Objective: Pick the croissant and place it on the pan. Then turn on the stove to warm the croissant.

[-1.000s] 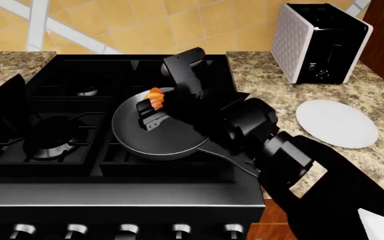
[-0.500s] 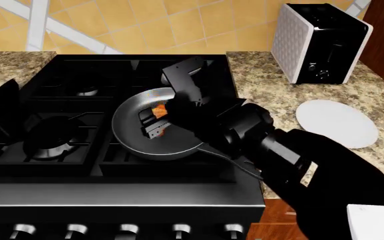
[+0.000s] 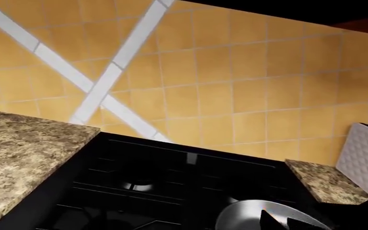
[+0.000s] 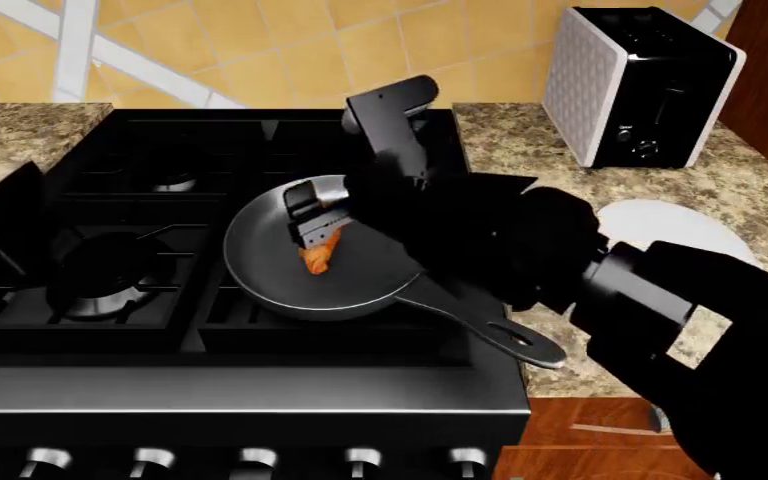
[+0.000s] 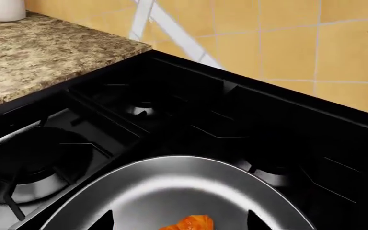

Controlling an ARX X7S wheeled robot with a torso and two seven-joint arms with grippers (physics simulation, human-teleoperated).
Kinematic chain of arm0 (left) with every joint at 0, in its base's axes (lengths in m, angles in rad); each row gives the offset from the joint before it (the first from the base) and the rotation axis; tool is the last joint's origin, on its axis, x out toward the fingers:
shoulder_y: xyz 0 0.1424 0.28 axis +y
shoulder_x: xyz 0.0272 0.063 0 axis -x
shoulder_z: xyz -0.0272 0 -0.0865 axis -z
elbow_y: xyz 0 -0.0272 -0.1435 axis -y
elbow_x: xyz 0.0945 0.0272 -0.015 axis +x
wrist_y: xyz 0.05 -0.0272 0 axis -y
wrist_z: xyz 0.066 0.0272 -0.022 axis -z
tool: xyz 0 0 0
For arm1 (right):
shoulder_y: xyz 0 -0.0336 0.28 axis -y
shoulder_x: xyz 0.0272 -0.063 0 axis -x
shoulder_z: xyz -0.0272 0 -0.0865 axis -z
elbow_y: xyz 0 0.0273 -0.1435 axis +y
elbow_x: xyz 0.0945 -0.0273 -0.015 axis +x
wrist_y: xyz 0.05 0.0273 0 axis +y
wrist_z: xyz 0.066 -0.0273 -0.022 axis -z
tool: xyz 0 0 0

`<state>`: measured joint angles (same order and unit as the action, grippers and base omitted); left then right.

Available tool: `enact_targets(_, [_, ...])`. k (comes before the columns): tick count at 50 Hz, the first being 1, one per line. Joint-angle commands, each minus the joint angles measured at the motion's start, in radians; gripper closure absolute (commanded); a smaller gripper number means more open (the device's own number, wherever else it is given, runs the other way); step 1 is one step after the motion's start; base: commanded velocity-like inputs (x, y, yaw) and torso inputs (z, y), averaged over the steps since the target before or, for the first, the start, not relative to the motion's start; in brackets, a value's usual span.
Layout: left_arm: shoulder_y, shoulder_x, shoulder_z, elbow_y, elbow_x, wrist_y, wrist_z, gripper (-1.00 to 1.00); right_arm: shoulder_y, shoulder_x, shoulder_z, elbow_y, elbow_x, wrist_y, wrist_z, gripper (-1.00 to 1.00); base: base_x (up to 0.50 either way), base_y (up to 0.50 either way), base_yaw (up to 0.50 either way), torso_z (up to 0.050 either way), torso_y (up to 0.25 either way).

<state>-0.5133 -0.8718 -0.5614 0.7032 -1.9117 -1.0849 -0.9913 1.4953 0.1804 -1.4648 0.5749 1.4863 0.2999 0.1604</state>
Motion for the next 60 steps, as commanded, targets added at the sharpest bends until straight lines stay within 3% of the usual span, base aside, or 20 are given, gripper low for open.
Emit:
enact_targets(1, [-0.024, 0.001, 0.044, 0.005, 0.005, 0.011, -0.014, -1.00, 0.012, 0.197, 0.069, -0.331, 0.045, -0.037, 0.200, -1.00, 0.00, 0.00, 0.00, 0.000, 0.000])
enact_targets(14, [-0.001, 0.096, 0.098, 0.039, 0.236, -0.041, 0.088, -1.00, -0.033, 0.410, 0.118, -0.663, -0.020, -0.135, 0.500, -1.00, 0.00, 0.00, 0.00, 0.000, 0.000])
enact_targets(25, [-0.014, 0.098, 0.124, 0.053, 0.240, -0.040, 0.087, -1.00, -0.047, 0.499, 0.133, -0.826, -0.076, -0.172, 0.595, -1.00, 0.00, 0.00, 0.00, 0.000, 0.000])
enact_targets(33, [-0.004, 0.095, 0.120, 0.056, 0.242, -0.038, 0.094, -1.00, -0.057, 0.521, 0.138, -0.851, -0.079, -0.181, 0.591, -1.00, 0.00, 0.00, 0.00, 0.000, 0.000])
enact_targets(46, [-0.005, 0.093, 0.136, 0.053, 0.234, -0.034, 0.084, -1.00, -0.066, 0.519, 0.144, -0.835, -0.052, -0.180, 0.583, -1.00, 0.00, 0.49, 0.00, 0.000, 0.000])
enact_targets(53, [-0.010, 0.090, 0.145, 0.053, 0.228, -0.031, 0.077, -1.00, -0.079, 0.521, 0.152, -0.828, -0.039, -0.191, 0.589, -1.00, -0.01, 0.00, 0.00, 0.000, 0.000])
enact_targets(60, [-0.014, 0.089, 0.155, 0.053, 0.226, -0.029, 0.073, -1.00, -0.078, 0.525, 0.155, -0.835, -0.040, -0.189, 0.612, -1.00, -0.47, 0.00, 0.00, 0.000, 0.000])
